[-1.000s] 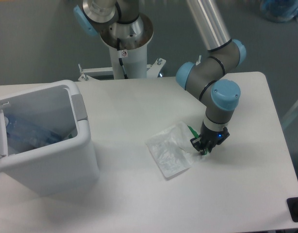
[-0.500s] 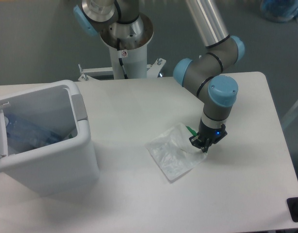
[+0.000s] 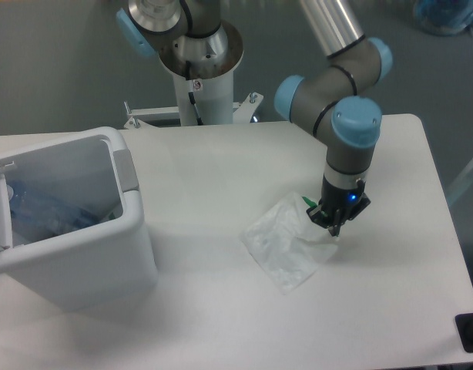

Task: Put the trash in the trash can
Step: 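Lift the clear plastic bag off the table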

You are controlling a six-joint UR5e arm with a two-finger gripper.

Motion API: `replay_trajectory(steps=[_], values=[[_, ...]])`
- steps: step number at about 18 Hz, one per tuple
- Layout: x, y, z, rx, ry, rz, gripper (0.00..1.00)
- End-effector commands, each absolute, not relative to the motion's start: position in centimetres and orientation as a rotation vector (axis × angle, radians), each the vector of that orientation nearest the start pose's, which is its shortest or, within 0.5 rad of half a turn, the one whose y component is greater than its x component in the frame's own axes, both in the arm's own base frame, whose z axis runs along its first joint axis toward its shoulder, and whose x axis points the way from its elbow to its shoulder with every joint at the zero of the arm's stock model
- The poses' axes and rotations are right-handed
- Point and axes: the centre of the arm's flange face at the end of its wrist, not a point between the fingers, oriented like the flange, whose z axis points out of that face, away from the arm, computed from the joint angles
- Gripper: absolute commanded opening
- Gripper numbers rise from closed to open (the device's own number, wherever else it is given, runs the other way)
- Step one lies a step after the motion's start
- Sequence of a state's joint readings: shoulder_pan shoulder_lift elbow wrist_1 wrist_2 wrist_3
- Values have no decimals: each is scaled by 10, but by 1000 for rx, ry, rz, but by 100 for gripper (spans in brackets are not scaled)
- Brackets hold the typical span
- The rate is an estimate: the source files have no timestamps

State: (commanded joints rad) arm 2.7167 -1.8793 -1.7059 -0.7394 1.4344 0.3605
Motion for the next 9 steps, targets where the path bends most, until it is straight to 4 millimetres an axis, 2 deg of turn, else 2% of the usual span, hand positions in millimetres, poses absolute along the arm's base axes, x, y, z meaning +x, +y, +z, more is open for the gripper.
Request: replay_trajectory(steps=[2, 4, 6, 9], values=[[-493, 390, 387, -2487, -968, 241, 2], [-479, 392, 448, -2338, -923, 187, 2], [-468, 395, 496, -2225, -905, 147, 2], [-442, 396, 538, -2133, -863, 89, 2]])
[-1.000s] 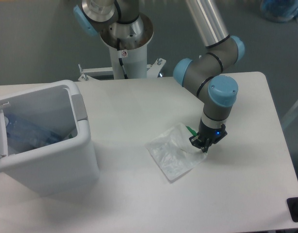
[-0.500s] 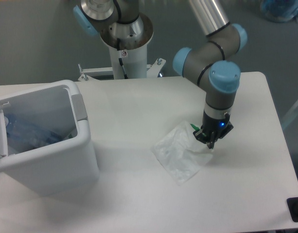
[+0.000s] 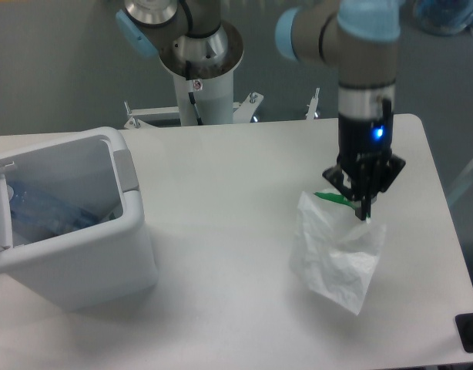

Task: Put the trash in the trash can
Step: 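Lift the clear plastic bag off the table, then carry the bag over the white bin and lower it in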

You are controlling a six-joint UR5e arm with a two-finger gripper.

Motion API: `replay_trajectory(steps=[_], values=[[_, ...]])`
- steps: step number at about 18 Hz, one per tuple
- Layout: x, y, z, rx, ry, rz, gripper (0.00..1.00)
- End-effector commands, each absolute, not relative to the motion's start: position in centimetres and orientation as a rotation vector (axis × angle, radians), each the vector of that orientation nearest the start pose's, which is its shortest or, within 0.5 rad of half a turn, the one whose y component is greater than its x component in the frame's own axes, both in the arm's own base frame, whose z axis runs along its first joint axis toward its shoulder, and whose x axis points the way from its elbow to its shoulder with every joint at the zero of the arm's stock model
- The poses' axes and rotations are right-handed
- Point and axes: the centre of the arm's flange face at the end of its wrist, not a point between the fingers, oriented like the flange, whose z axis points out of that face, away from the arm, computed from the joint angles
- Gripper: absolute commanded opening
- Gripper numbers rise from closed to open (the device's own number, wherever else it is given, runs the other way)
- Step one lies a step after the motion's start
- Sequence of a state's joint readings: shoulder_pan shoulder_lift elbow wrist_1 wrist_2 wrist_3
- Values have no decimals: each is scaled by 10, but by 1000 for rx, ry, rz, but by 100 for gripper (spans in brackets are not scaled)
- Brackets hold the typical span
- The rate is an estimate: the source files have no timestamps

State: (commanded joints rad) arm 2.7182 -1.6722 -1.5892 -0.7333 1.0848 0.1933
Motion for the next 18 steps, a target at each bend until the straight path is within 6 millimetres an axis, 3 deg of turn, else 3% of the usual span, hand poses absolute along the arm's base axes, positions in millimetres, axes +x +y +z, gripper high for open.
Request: replay_trajectory(steps=[6, 7, 13, 16, 18], values=[[-387, 400, 613, -2023, -656, 28, 2], [-369, 406, 624, -2029, -572, 50, 0], [-288, 437, 651, -2062, -160, 135, 0], [-241, 450, 660, -2053, -39, 115, 0], [-222, 453, 657, -2059, -2, 96, 0]])
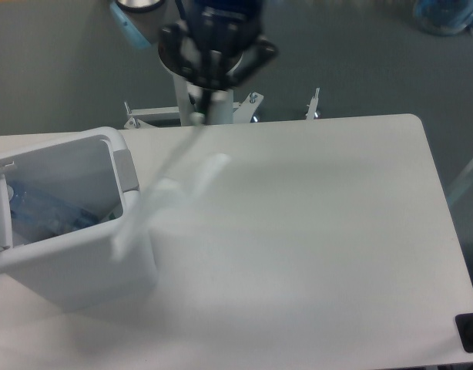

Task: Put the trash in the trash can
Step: 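Carry the bag over the white bin and lower it in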

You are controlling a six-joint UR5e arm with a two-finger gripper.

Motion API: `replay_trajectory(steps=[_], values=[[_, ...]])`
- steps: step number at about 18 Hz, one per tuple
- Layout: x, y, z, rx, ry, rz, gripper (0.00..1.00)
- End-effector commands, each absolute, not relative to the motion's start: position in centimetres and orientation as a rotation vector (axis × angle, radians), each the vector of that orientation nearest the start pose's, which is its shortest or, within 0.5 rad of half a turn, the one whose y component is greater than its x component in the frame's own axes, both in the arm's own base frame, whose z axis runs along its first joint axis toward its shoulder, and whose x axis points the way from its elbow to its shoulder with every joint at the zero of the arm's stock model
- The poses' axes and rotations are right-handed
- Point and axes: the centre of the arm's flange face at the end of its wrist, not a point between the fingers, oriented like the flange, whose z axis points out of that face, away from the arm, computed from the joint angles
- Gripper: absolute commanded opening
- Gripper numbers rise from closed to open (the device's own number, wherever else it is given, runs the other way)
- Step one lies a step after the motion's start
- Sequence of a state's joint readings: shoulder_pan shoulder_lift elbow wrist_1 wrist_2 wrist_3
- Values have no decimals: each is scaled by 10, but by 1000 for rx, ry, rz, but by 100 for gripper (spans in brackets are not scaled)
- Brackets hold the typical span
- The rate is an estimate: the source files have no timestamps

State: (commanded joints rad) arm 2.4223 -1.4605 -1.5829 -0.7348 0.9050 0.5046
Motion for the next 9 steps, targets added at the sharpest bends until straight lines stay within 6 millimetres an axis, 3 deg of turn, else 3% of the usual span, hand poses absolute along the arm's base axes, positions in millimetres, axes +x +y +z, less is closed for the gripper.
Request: replay_trajectory(steps=[4, 9], values=[[-192, 463, 612, -2113, 164, 77, 0], [-181, 469, 579, -2155, 219, 44, 0]])
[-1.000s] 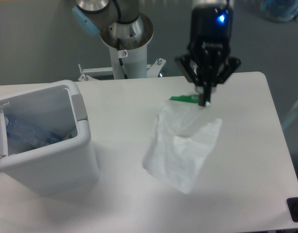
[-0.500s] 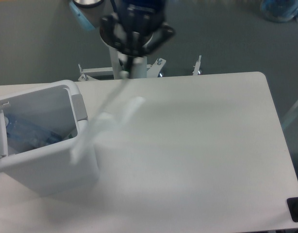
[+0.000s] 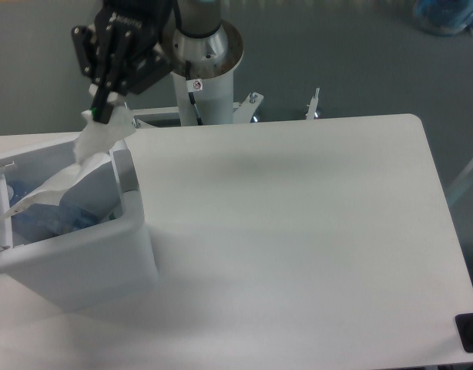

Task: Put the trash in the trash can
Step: 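Carry the bag over the white bin and lower it in, then open the gripper to drop the bag into the bin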

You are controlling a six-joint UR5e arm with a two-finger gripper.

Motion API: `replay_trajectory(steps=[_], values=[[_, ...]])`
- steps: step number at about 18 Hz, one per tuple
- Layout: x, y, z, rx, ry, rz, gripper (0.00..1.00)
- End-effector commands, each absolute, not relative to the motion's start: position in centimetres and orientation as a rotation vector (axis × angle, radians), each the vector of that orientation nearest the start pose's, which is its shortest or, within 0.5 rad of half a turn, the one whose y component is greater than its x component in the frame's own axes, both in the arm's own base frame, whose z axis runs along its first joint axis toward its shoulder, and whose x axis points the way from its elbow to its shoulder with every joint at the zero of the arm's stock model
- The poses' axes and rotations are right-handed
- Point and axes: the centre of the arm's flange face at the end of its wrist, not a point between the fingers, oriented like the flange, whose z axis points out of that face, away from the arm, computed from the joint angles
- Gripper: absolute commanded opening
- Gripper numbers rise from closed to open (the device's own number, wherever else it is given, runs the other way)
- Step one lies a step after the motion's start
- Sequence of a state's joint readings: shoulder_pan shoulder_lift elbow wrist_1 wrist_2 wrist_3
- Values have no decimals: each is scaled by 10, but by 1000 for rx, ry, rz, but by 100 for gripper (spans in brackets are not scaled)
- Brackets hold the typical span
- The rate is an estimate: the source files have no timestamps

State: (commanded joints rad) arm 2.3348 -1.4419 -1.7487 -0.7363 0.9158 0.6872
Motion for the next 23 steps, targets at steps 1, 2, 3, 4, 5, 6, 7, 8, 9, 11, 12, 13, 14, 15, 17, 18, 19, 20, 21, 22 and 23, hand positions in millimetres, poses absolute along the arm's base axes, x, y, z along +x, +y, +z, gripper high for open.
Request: replay_trajectory(steps=[1, 2, 3, 4, 5, 6, 7, 8, 9, 11, 12, 13, 14, 15, 17, 18, 19, 20, 21, 22, 23], values=[[-176, 470, 577, -2158, 226, 35, 0], [-174, 472, 573, -2162, 230, 25, 0], [-171, 475, 568, -2169, 235, 10, 0], [-167, 479, 560, -2179, 238, -10, 0], [-165, 482, 552, -2189, 237, -29, 0], [-162, 484, 547, -2196, 240, -43, 0], [-160, 484, 542, -2202, 240, -54, 0], [-158, 485, 536, -2209, 237, -67, 0], [-156, 487, 531, -2217, 234, -83, 0], [-148, 493, 523, -2229, 235, -115, 0], [-148, 493, 518, -2235, 230, -123, 0], [-149, 493, 511, -2244, 225, -133, 0], [-148, 493, 508, -2249, 224, -140, 0], [-148, 494, 507, -2251, 223, -143, 0], [-150, 495, 504, -2256, 221, -148, 0], [-150, 496, 503, -2257, 220, -149, 0], [-150, 497, 501, -2260, 219, -154, 0], [-147, 498, 500, -2263, 218, -163, 0], [-144, 502, 497, -2268, 212, -179, 0], [-145, 505, 493, -2274, 203, -189, 0], [-144, 507, 490, -2278, 206, -197, 0]])
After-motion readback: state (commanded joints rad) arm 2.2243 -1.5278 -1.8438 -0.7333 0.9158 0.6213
